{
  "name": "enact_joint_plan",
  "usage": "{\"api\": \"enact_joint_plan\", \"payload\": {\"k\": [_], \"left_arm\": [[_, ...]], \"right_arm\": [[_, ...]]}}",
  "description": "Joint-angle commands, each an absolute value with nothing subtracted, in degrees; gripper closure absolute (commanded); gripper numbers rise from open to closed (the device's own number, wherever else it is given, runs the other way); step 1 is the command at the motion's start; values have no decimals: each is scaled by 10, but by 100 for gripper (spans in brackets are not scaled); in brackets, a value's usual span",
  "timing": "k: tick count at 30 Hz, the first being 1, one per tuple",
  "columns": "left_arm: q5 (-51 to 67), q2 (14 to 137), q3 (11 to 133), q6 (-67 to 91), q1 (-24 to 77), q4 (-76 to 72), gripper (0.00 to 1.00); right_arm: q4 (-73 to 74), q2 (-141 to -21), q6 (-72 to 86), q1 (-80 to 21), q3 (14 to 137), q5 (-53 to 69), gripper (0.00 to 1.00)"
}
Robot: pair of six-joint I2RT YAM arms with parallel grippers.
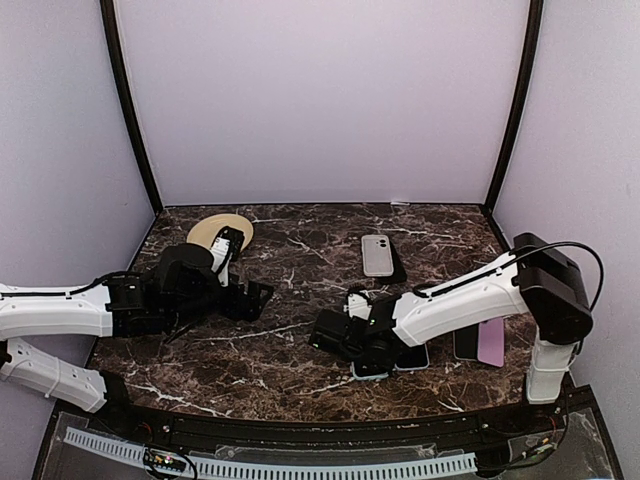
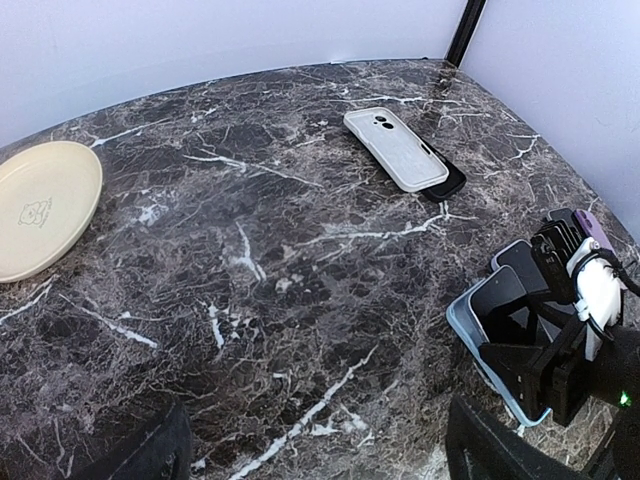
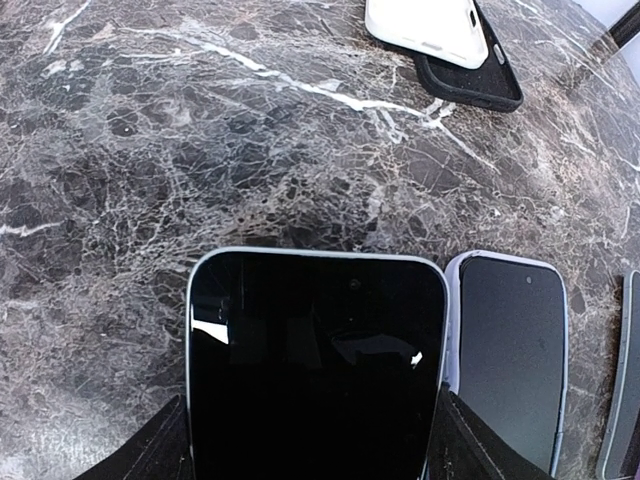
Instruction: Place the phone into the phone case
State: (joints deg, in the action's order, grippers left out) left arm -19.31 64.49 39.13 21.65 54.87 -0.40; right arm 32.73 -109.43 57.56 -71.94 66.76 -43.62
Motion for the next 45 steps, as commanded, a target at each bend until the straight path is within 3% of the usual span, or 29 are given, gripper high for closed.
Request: {"api": "enact_joint_plan", "payload": {"k": [1,13,15,18,19,21,25,33,45], "left_arm": [[-198,639,382,216,546,-11,10],[-204,641,382,211,546,-10,10],[-205,640,382,210,546,-8,10],[-209,637,383,204,546,-7,10],[-211,636,383,203,546,-7,10],[-216,634,384,198,546,-6,10],[-221,628,384,189,546,-5,10],[-225,624,381,187,546,-3,10],[-228,621,377,187,546,-3,10]], "right_arm": [[332,-1120,605,-716,659,-422,100],[326,-1118,666,-682,627,-358,100],[335,-1121,663,-682,632,-359,83],[346,-1117,661,-682,636,-362,39],[347,-1115,663,-681,635,-362,29],[351,-1112,665,-680,635,-361,16],[366,-1106,663,-680,644,-367,3],[398,-1082,632,-679,683,-354,2],[376,-1077,610,-665,661,-197,2]]}}
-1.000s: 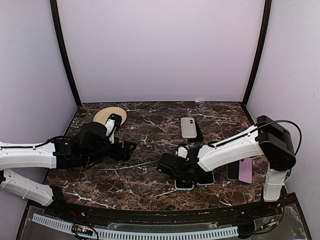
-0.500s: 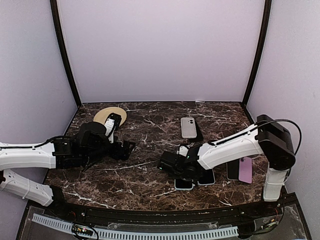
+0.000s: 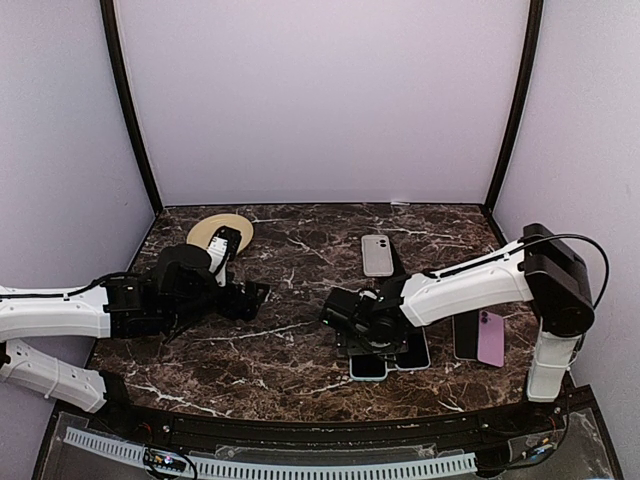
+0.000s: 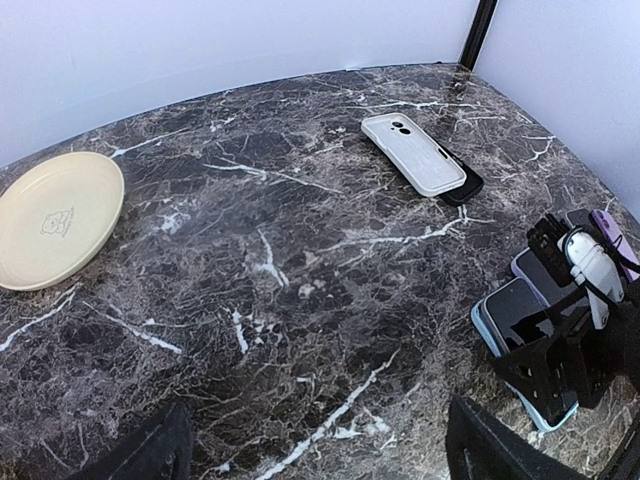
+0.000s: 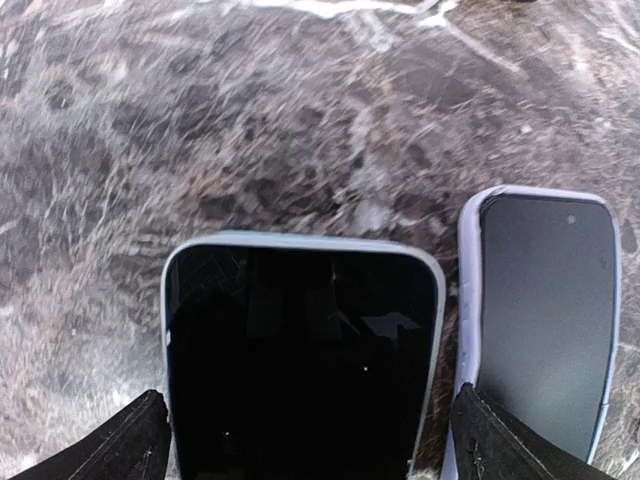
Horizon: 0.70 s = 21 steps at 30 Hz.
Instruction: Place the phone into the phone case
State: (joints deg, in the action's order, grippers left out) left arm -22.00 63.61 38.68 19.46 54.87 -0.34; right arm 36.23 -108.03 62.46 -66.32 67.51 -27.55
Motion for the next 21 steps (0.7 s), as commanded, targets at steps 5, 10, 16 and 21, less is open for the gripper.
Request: {"api": "enact_joint_plan", "payload": {"k": [5,10,16,21], "left_arm": [[-227,621,376,188,546,-3,10],[-227,622,376,188,546,-3,10],[-227,620,378,187,546,-4,10],[-227,622,382,184,546,-3,10]], "right_arm": [[365,-1076,598,-665,660,-165,2],[382,-1074,600,-665,661,-172,2],[429,-1092,608,-678,669,-200,6],[425,-1091,605,-685,668,-178,6]]}}
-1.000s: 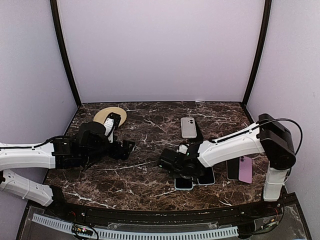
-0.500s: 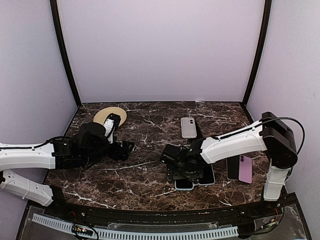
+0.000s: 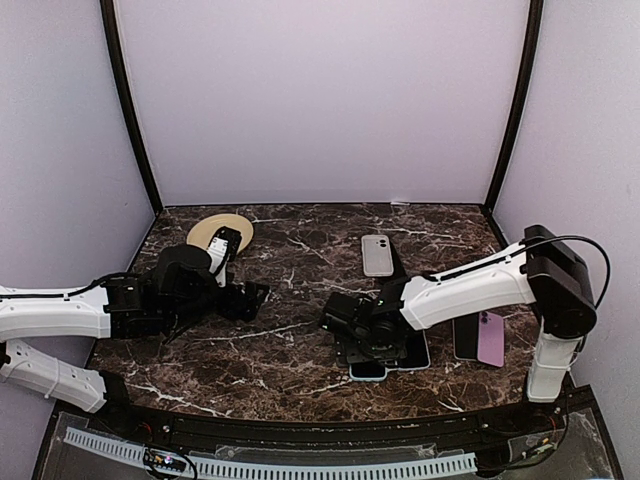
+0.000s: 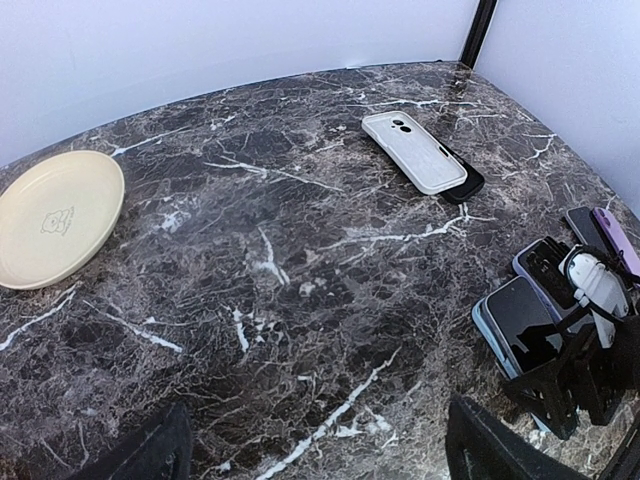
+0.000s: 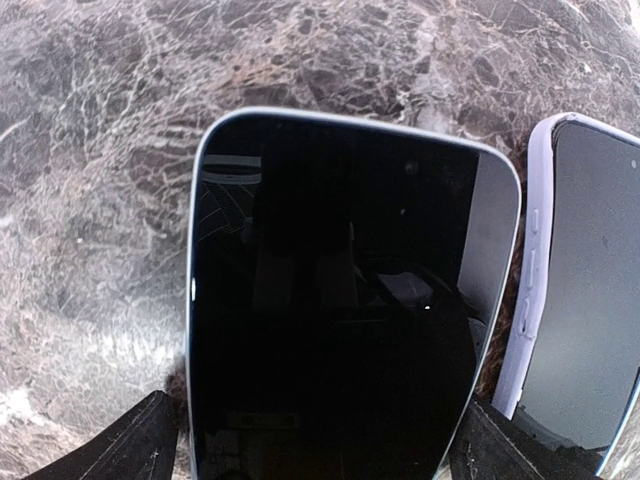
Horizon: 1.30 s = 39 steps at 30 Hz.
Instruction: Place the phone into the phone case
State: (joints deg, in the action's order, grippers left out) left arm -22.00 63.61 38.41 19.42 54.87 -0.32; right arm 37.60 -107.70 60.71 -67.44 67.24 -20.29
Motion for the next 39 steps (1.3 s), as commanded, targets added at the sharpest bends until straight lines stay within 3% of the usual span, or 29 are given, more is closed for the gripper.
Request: {"api": "enact_joint_plan", "payload": {"k": [1,8,15,21,29,39], "left_arm": [[-226,623,384,184,546,-3,10],[-225,628,389,182,546,-3,10],[-225,627,390,182,546,-4,10],[-226,625,391,183,546,-3,11],[-192,635,406,184,546,3,12],[23,662,426,240,546,-258,12]], "right_arm": [[426,-1090,607,-686,668,-175,5],[415,-1078,613,-687,644,-152,4],[401,-1070,611,-686,635,-155,37],[393,-1051,583,-686,655,-181,53],[303,-937,504,-701,650,-275,62],[125,-839,306,-727,655,-391,63]]}}
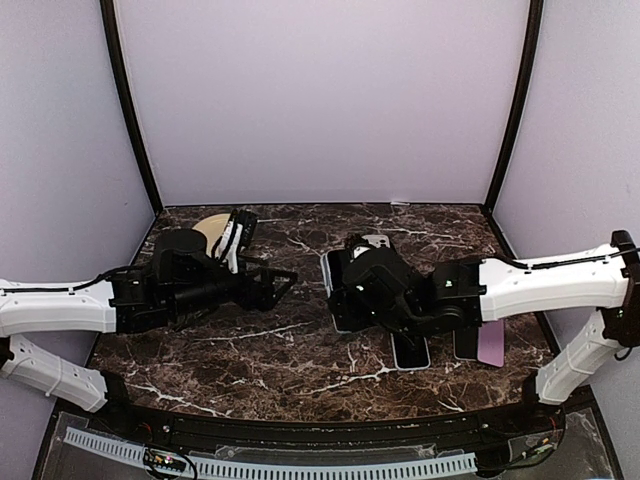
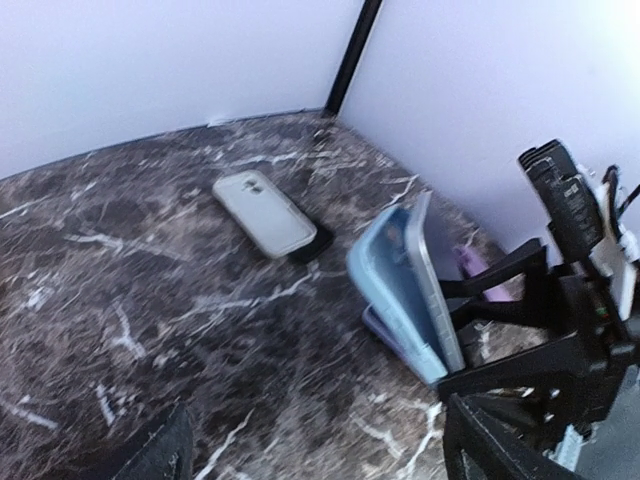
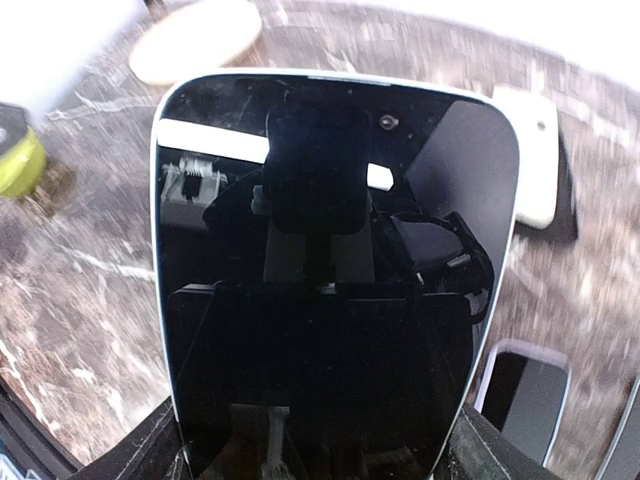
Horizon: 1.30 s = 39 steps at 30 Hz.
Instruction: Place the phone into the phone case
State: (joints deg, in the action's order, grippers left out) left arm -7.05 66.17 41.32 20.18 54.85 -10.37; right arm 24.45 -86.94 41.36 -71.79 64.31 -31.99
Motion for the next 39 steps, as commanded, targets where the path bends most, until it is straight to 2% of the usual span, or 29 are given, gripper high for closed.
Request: {"api": "enact_joint_plan", "payload": {"k": [1,6,12,18,21,23,24,26,30,37,39], "left_arm": [[24,663,423,253,546,-275,11],[40,695,434,286,547,-359,11],[61,747,472,297,547,-364,12],[76,774,496,291,547,-387,18],[87,784,504,289,547,-391,27],[92,789,506,288,547,-396,37],[94,792,507,288,547,-398,46],[100,795,509,287,547,-400,57],[113,794,506,283,551,-401,74],[120,778,494,269,557,-398,89],[123,774,492,263,558,-398,97]], "right_arm": [[102,-830,284,-728,652,-391,63],[22,-806,201,-728,644,-375,64],[-5,-796,161,-729,647,-359,64],[-25,-784,144,-729,638,-339,66],[-29,-783,138,-728,635,-330,66],[-26,-786,137,-729,636,-326,66],[-23,-788,136,-729,638,-325,66],[-18,-793,137,-728,641,-325,66],[-10,-798,143,-728,646,-334,65],[-6,-796,143,-726,647,-337,64],[-7,-793,146,-725,645,-337,61]]}}
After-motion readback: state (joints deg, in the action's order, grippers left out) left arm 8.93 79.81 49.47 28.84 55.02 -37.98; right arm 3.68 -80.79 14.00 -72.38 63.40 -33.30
